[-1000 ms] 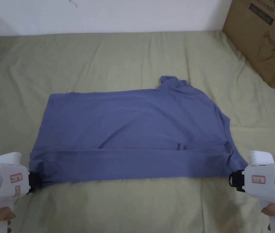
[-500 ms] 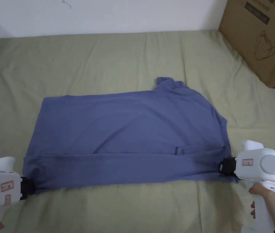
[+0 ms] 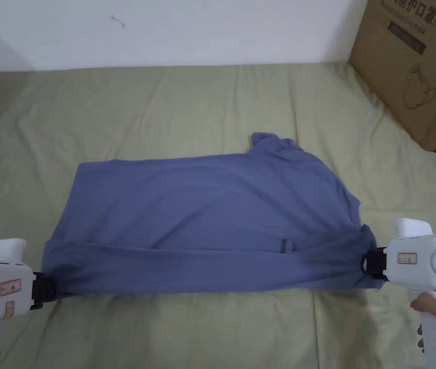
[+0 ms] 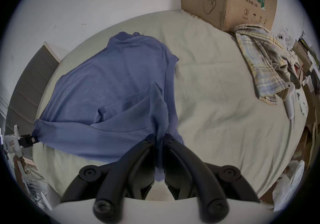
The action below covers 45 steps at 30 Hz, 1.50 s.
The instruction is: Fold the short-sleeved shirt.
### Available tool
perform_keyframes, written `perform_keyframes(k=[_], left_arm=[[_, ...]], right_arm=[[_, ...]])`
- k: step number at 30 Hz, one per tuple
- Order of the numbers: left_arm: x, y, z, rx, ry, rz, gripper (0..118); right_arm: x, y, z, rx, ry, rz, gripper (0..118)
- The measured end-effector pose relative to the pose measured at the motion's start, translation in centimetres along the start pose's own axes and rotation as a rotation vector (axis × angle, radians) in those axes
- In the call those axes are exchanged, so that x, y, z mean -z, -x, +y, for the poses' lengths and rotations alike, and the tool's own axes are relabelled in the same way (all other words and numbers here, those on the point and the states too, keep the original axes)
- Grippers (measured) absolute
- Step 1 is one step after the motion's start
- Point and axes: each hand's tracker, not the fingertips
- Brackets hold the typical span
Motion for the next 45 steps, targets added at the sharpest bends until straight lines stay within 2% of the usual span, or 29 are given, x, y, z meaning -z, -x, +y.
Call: perform_keyframes(k=[8,10,13,18,20,21,22,23,24,25,26,27,30,31,32,33,34,36,38,45], left_arm=[[-1.9,0.1,-4.0,0.043,0.037,0.023,6],[-1.5,0.1,-5.4,0.064,0.068,0.035,6],[-0.3,0.2,-7.2,0.058,0.110,0.045,6],[0.3,-0.3,-7.3,0.070,0.096,0.077,6],[0.3,-0.4,-7.1,0.076,0.096,0.083,6],[0.1,-0.5,-7.0,0.084,0.089,0.084,6],[0.0,-0.4,-7.0,0.083,0.087,0.081,10],[-0.2,-0.2,-7.0,0.064,0.085,0.081,19],[-0.6,-0.1,-6.9,0.025,0.074,0.097,44],[-1.0,-0.1,-6.8,0.019,0.066,0.103,66],[-1.3,0.0,-6.7,0.011,0.059,0.098,85],[-1.8,0.1,-6.4,-0.003,0.044,0.082,96],[-3.0,-0.4,-5.5,-0.025,0.002,0.039,94],[-3.3,-0.8,-5.1,-0.023,-0.011,0.027,87],[-3.5,-1.1,-4.7,-0.016,-0.031,0.012,71],[-3.6,-1.8,-4.3,-0.002,-0.039,0.004,31],[-3.5,-2.2,-3.9,0.012,-0.040,-0.003,0],[-2.6,-3.3,-3.3,0.060,-0.030,0.008,0],[-1.6,-3.9,-3.0,0.092,0.006,-0.012,0],[1.2,-4.3,0.5,0.033,-0.017,-0.025,0]], right_arm=[[-2.2,-1.6,-4.4,-0.032,0.042,-0.017,8],[-1.8,-2.2,-5.4,-0.058,0.064,-0.050,8],[-1.0,-2.9,-6.6,-0.037,0.090,-0.057,8],[-1.3,-2.7,-7.6,-0.083,0.105,-0.082,8],[-1.7,-2.5,-7.4,-0.073,0.102,-0.076,8],[-1.7,-2.5,-7.4,-0.070,0.100,-0.070,9],[-1.8,-2.6,-7.3,-0.070,0.100,-0.068,19],[-1.9,-2.6,-7.2,-0.067,0.102,-0.075,40],[-2.1,-2.6,-7.2,-0.066,0.108,-0.100,71],[-2.5,-2.6,-7.1,-0.066,0.097,-0.097,83],[-2.8,-2.8,-7.0,-0.059,0.086,-0.080,84],[-3.3,-2.8,-6.7,-0.040,0.081,-0.060,84],[-4.1,-2.0,-5.4,-0.013,0.040,-0.008,84],[-4.3,-1.6,-4.7,-0.017,0.026,0.012,81],[-4.4,-1.2,-4.2,-0.021,0.019,0.033,67],[-4.3,-0.6,-3.6,-0.036,0.009,0.057,26],[-4.1,-0.1,-3.2,-0.043,0.008,0.050,2],[-3.2,1.0,-2.2,-0.052,-0.005,0.012,2],[-2.2,1.4,-1.2,-0.058,0.009,0.051,0],[2.3,3.7,5.0,-0.078,0.002,0.068,0]])
